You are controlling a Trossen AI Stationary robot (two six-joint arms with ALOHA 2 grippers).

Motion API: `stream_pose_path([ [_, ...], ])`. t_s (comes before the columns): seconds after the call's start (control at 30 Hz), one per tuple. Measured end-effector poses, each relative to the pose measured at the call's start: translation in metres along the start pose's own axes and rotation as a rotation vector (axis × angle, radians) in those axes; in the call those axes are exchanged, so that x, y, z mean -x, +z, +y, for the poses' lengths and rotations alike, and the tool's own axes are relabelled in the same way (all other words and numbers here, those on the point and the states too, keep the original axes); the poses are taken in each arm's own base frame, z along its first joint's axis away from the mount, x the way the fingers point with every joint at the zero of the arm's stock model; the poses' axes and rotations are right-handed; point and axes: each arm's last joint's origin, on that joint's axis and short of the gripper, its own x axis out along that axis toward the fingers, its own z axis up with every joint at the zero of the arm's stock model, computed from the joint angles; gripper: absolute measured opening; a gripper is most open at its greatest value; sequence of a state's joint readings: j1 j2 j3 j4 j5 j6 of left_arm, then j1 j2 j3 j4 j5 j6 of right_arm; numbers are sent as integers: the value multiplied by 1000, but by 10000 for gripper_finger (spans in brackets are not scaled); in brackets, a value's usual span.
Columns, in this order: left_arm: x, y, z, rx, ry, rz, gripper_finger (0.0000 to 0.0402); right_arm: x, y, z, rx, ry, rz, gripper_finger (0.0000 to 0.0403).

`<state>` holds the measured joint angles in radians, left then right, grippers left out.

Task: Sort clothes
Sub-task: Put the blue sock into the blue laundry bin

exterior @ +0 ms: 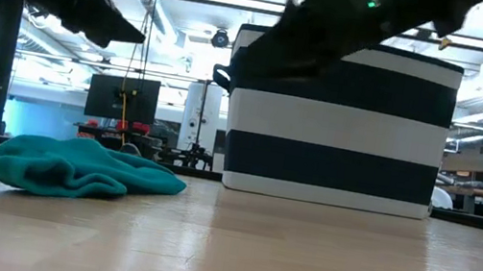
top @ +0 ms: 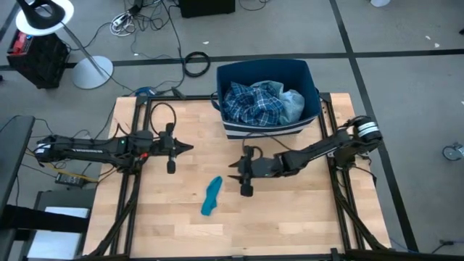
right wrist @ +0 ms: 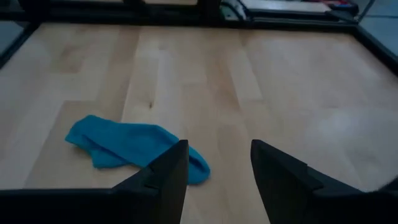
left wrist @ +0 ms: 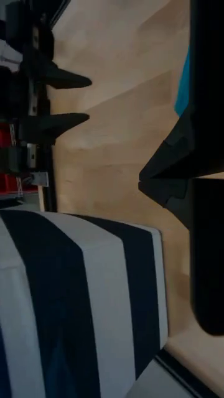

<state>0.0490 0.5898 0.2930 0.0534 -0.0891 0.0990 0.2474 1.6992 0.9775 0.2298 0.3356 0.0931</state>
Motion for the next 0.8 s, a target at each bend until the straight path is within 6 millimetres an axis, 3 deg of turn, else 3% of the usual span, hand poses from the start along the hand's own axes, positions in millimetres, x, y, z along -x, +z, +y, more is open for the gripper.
stream_pose_path([
  [0.17, 0, -4, -1, 25, -5, 30, 0, -29, -4, 10, 21, -2, 33, 174],
  [0.4, 0, -5, -1, 63, -6, 41, 0, -70, -24, 23, 55, 16, 108, 175],
  [0.8, -1, -7, -3, 112, -90, 56, 0, -104, -45, 25, 47, 56, 158, 204],
])
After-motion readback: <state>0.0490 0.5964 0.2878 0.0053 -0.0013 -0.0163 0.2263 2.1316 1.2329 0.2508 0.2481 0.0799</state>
